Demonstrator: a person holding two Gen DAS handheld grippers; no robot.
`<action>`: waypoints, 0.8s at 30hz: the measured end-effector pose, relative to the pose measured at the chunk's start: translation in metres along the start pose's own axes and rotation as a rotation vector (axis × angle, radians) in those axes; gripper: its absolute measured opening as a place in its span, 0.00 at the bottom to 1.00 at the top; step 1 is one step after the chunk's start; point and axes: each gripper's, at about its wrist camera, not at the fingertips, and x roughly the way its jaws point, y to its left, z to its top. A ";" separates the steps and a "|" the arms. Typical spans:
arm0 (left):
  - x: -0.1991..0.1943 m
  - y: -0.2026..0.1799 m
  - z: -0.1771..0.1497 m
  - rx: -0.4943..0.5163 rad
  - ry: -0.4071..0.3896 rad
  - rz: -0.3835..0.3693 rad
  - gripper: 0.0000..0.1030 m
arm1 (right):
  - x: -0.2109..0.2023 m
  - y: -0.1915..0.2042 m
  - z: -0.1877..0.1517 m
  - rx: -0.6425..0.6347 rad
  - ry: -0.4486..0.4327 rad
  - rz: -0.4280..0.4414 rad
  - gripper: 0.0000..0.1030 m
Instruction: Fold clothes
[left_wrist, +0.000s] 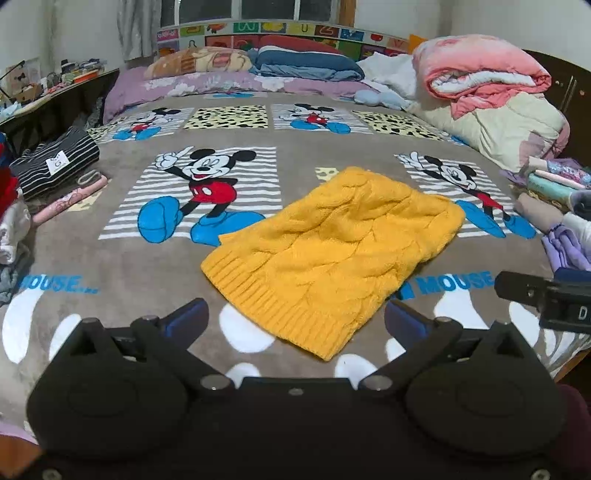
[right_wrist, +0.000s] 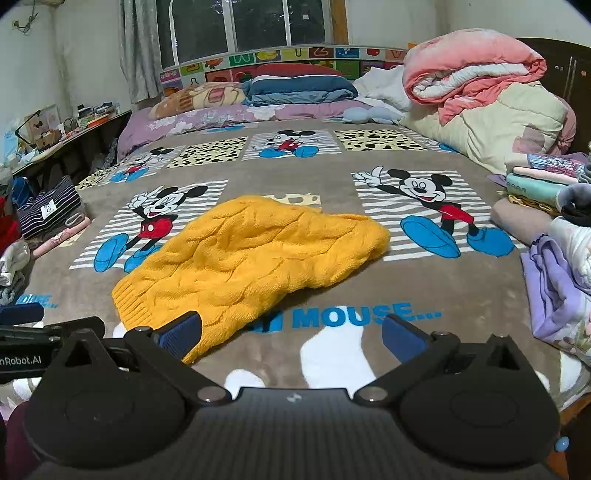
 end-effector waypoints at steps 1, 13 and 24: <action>0.001 -0.002 0.000 0.005 0.003 0.000 1.00 | 0.000 0.000 -0.001 -0.001 -0.001 0.001 1.00; 0.001 -0.002 -0.004 -0.004 0.005 -0.033 1.00 | 0.003 0.005 -0.002 -0.015 -0.002 0.007 1.00; 0.003 0.001 -0.005 -0.009 0.015 -0.022 1.00 | 0.003 0.003 -0.002 -0.008 -0.004 0.012 1.00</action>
